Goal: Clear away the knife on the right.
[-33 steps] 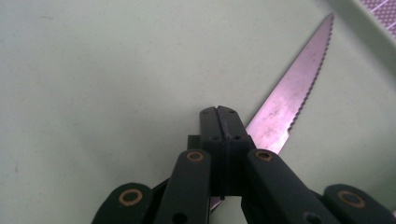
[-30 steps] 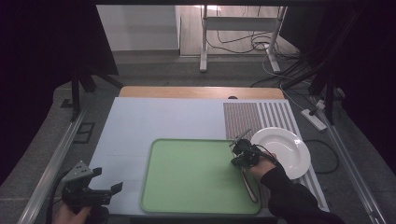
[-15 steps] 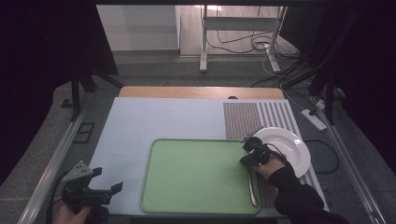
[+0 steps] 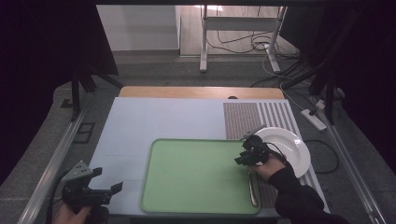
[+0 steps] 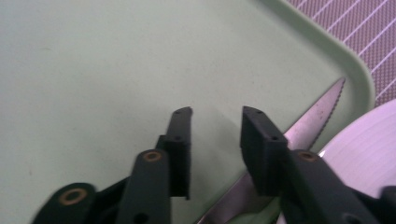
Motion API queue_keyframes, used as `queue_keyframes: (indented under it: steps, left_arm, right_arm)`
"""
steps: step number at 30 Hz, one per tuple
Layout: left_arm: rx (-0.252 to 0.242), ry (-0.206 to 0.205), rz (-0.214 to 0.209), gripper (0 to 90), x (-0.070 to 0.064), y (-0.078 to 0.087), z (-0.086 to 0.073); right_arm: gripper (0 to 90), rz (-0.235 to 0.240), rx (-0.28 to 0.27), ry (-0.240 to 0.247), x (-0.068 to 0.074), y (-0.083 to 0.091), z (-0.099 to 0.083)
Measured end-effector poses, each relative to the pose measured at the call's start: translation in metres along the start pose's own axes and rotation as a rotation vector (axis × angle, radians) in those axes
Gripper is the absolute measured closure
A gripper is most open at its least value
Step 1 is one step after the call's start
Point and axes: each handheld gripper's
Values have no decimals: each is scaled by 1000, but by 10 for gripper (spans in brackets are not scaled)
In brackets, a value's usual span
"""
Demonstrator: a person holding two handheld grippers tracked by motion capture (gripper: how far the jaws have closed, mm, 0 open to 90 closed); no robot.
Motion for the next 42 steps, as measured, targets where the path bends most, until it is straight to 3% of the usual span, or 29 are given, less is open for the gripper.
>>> queue_keyframes:
  steps: [7, 14, 21, 25, 32, 42]
  left_arm:
    - [1, -2, 1, 28, 0, 0, 0]
    - [2, -4, 2, 28, -1, 0, 0]
    - [2, -3, 2, 28, 0, 0, 0]
    - [4, -4, 2, 28, 0, -1, 0]
    - [4, -3, 2, 28, 0, -1, 0]
    - [5, -2, 2, 28, 0, -1, 0]
  right_arm:
    - [481, -2, -44, 11, 2, 8, 0]
    - [304, -17, -86, 15, 6, 19, -2]
    - [113, -44, -124, -39, 3, 29, -9]
    - [34, -41, -132, -36, 1, 30, -14]
    - [0, -11, -179, -61, -3, 35, -22]
    - [0, -40, -182, -66, -4, 39, -34]
Point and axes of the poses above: each handheld gripper's, and its own axes: y roughly backward along the jaws, z roughly out of its top, x roughly to its left, and after that the axes turned 4 degrees about -z, right-handed
